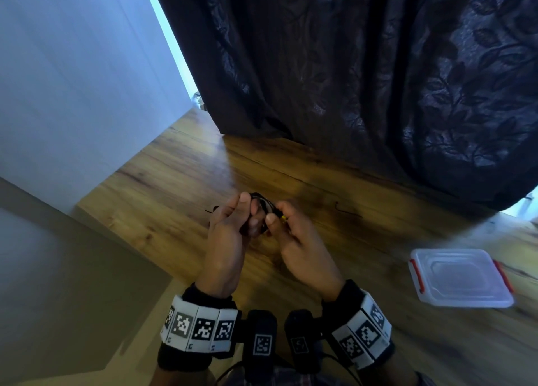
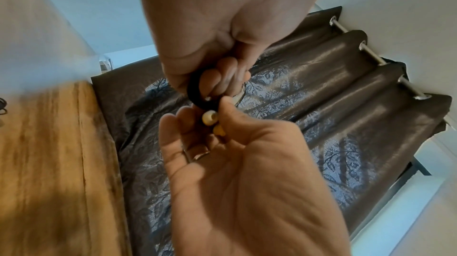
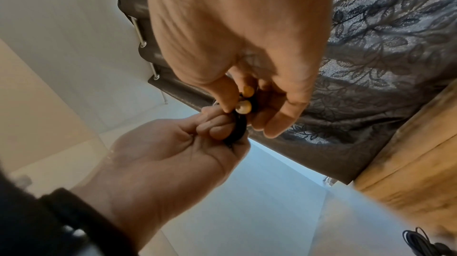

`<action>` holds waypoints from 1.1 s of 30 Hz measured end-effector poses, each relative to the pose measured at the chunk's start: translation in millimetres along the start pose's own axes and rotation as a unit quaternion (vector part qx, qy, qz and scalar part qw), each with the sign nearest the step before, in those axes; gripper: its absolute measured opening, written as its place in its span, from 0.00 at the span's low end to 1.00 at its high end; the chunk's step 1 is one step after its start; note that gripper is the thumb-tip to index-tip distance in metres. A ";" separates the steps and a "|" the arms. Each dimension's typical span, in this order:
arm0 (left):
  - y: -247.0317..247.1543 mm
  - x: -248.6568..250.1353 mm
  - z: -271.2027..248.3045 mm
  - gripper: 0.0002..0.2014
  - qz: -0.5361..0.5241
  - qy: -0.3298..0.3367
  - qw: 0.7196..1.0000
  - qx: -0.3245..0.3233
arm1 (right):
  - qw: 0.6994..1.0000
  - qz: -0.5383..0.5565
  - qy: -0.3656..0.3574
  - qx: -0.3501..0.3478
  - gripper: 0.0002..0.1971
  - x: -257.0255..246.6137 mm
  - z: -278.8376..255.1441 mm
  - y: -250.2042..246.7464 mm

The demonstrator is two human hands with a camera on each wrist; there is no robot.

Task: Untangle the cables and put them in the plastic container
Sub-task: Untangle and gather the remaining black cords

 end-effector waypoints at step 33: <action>4.6 -15.9 -1.0 0.16 0.273 0.017 0.959 -0.073 | 0.997 -0.063 0.008 -0.040 0.17 -12.3 6.8 -36.8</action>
Point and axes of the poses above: each hand's wrist, its own z-axis towards the middle knuckle, its own y-axis out of the palm, x = y × z, the point moved 3 cm from there along z, towards the middle knuckle, and after that the axes turned 12 degrees about -y, right-handed, at the moved point
